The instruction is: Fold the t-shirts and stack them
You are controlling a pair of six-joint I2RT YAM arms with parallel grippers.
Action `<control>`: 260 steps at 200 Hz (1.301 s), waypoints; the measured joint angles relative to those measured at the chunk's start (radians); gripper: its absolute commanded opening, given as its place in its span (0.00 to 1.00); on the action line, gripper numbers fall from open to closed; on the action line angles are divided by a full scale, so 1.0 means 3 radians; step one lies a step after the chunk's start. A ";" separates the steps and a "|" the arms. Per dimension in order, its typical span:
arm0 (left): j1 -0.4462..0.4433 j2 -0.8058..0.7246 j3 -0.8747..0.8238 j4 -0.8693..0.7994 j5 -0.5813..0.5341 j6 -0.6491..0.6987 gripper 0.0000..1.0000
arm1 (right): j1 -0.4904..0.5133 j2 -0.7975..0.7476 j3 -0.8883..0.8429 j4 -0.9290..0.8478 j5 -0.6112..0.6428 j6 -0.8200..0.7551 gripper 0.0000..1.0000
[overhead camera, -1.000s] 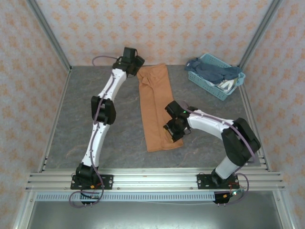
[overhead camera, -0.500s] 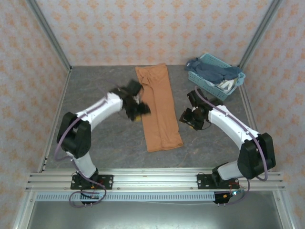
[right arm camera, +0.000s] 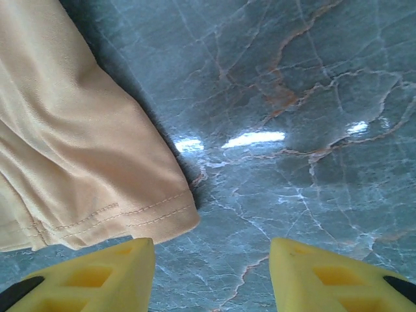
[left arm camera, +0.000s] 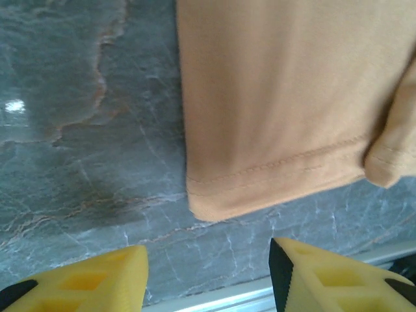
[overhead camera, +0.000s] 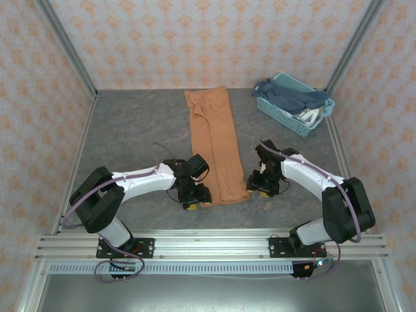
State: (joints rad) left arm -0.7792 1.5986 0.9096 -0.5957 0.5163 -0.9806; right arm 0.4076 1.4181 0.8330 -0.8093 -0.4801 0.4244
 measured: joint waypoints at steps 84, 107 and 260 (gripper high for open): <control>-0.0022 0.0361 0.0153 0.0013 -0.0102 -0.0177 0.29 | 0.0000 -0.0064 -0.0085 0.0094 -0.0052 0.0018 0.49; -0.0022 0.0431 0.0247 -0.0097 -0.0140 -0.0226 0.20 | 0.0000 -0.0083 -0.0168 0.0098 -0.0050 0.0042 0.49; -0.0043 0.0207 -0.0008 0.0197 -0.0257 -0.0242 0.00 | 0.0364 0.0271 -0.0173 0.0572 -0.0146 0.0785 0.39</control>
State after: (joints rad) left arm -0.7921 1.6608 0.9073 -0.5365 0.4393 -1.0531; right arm 0.5167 1.4994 0.7811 -0.6376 -0.5240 0.6598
